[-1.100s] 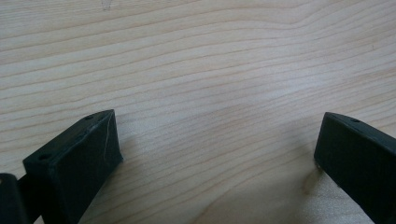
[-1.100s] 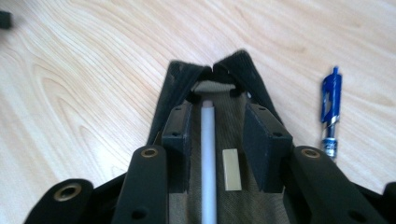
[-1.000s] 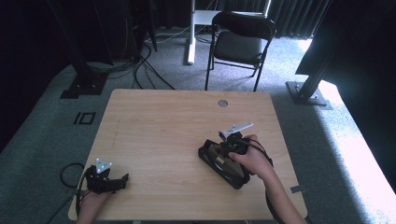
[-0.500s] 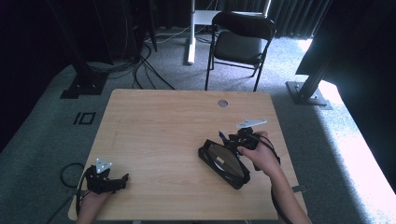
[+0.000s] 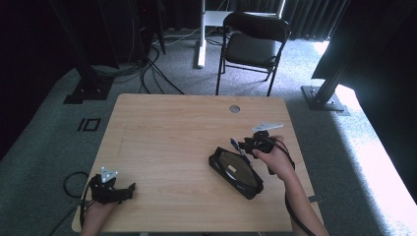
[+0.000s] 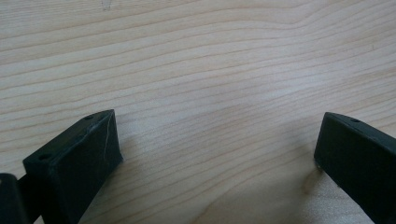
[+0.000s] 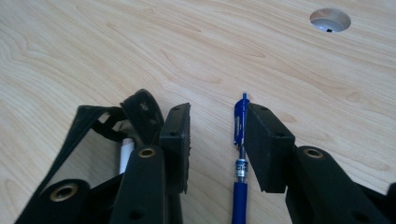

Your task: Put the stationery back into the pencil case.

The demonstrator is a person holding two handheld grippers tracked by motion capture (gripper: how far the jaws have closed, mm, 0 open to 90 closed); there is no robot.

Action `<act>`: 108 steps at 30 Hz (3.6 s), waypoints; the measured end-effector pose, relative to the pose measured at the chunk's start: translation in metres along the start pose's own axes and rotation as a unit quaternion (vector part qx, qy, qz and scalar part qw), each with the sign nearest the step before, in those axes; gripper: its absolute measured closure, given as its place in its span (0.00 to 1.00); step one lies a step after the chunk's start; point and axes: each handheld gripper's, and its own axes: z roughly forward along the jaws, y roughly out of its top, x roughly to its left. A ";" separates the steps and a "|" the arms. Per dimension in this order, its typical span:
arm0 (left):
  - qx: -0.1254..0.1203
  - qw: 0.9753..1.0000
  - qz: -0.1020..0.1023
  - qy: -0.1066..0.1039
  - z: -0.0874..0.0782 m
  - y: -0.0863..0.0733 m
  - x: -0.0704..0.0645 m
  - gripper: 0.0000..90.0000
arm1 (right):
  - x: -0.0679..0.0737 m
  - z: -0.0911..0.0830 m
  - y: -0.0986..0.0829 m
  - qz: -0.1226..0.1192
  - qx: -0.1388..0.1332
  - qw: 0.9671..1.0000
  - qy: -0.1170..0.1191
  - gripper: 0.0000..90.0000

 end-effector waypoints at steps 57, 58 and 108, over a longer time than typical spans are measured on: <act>0.000 1.000 0.000 0.000 0.000 0.000 0.000 0.01 | -0.018 0.070 -0.031 0.012 0.092 0.993 -0.070 0.88; 0.000 1.000 0.000 0.000 0.000 0.000 0.000 0.01 | -0.017 0.069 -0.030 0.015 0.094 0.993 -0.070 0.88; 0.000 1.000 0.000 0.000 0.000 0.000 0.000 0.01 | 0.009 -0.034 0.007 0.012 0.006 1.000 -0.023 0.88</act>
